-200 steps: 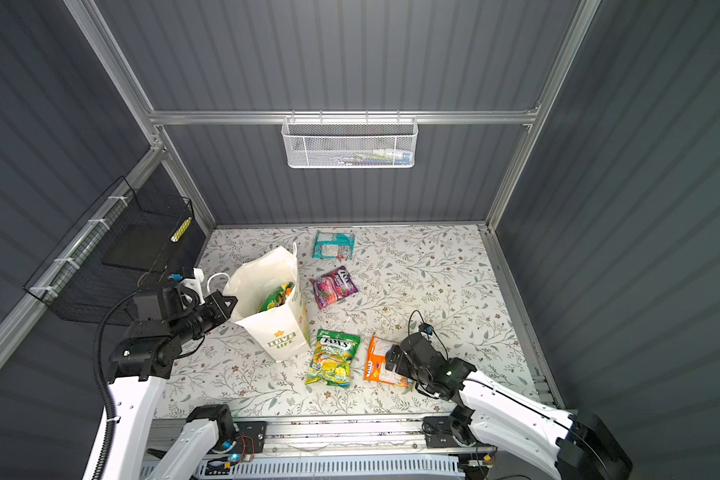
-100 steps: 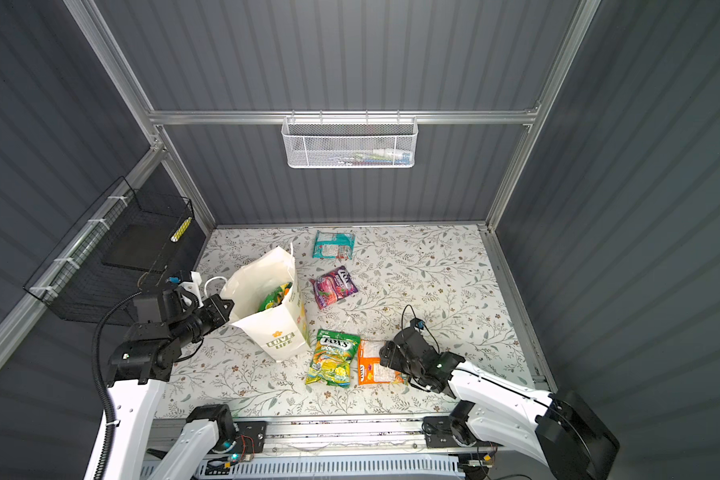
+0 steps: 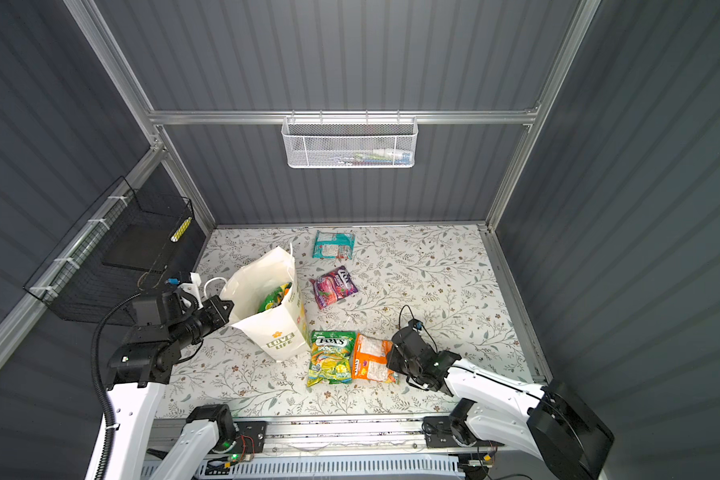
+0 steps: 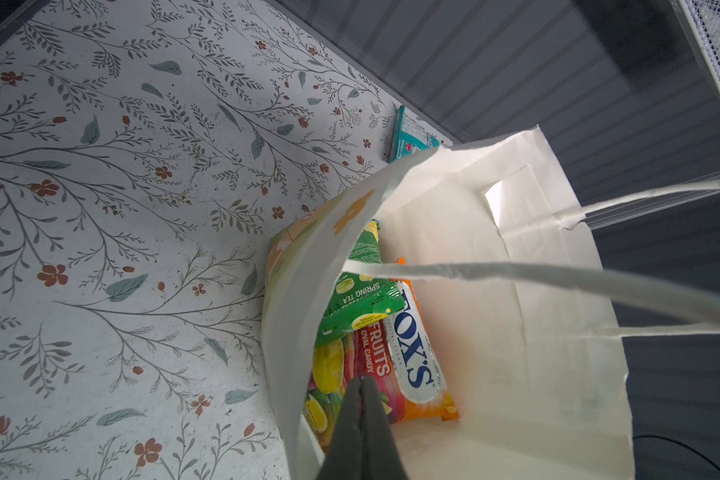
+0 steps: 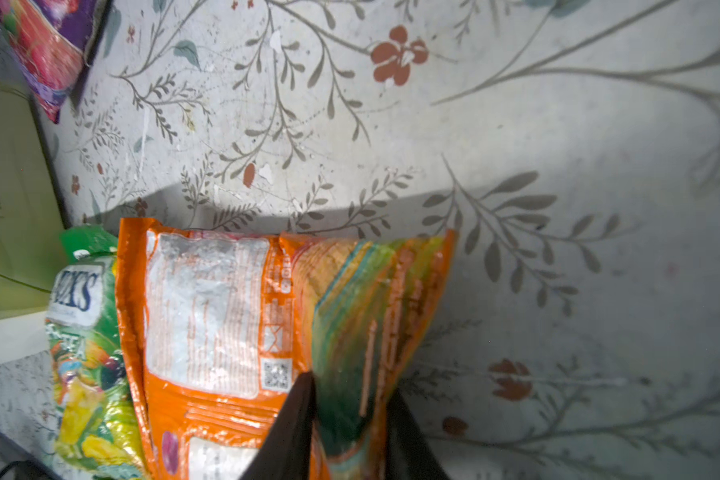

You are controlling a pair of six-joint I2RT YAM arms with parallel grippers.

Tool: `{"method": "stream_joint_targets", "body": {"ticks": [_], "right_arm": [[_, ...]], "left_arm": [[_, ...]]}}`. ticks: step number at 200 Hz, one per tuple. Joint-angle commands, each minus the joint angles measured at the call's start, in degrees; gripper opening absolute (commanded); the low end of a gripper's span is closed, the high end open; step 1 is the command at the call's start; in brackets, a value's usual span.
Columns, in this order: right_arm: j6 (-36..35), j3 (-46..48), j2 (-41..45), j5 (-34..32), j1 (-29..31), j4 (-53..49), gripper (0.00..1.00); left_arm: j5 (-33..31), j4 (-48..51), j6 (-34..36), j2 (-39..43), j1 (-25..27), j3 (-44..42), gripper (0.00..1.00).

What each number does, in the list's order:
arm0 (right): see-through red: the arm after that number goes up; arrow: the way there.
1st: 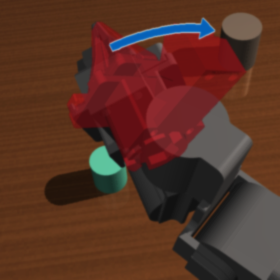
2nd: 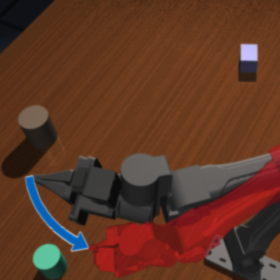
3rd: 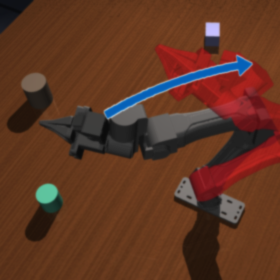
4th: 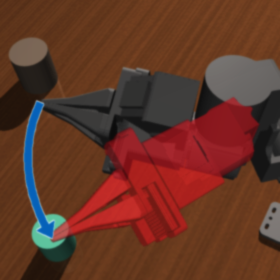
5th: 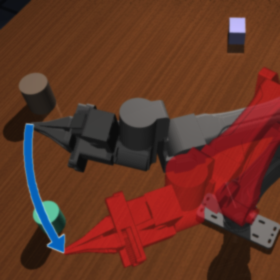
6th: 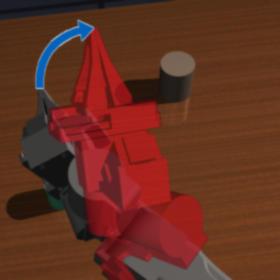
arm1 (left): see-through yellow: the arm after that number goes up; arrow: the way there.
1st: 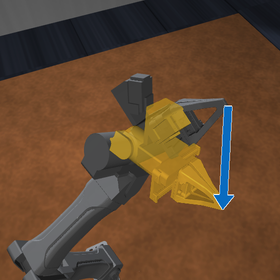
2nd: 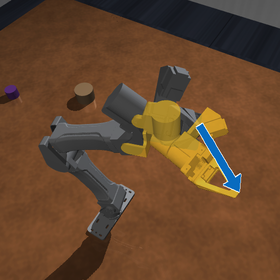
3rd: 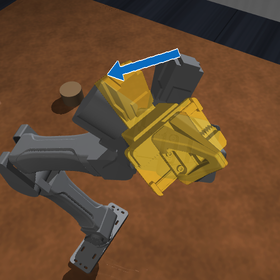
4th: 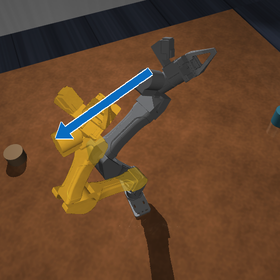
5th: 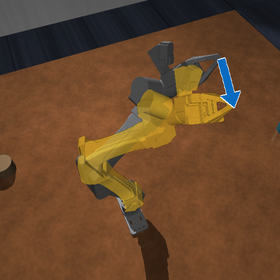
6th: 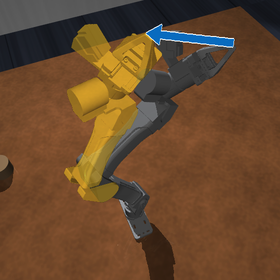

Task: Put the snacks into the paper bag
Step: 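Grasp the orange packet's edge with the right gripper, then lift the orange packet with the right gripper and carry it over the bag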

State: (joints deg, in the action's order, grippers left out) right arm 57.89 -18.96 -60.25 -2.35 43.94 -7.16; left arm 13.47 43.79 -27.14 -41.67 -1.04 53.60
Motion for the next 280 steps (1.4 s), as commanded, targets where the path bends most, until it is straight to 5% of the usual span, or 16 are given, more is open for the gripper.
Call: {"method": "stream_joint_targets", "body": {"ticks": [1,74,155,228,280], "right_arm": [[-0.21,1.47,1.08,0.86,0.0,-4.51,0.17],[-2.81,-2.93,14.29,-0.25,0.0,-12.74,0.0],[-11.64,-21.66,23.43,-5.78,0.0,-24.67,0.0],[-22.35,-50.19,7.81,-2.13,0.99,-19.0,0.0],[-30.32,-75.22,-13.07,-0.58,9.3,-18.22,0.0]], "left_arm": [[0.29,2.67,1.21,0.67,0.42,-0.96,0.02],[0.75,2.24,1.01,1.38,0.42,-1.48,0.02],[0.85,1.84,0.74,1.77,0.34,-1.78,0.02],[0.35,1.46,0.56,2.65,0.16,-2.02,0.03],[0.49,1.43,0.58,1.95,-0.37,-2.18,0.03]]}}
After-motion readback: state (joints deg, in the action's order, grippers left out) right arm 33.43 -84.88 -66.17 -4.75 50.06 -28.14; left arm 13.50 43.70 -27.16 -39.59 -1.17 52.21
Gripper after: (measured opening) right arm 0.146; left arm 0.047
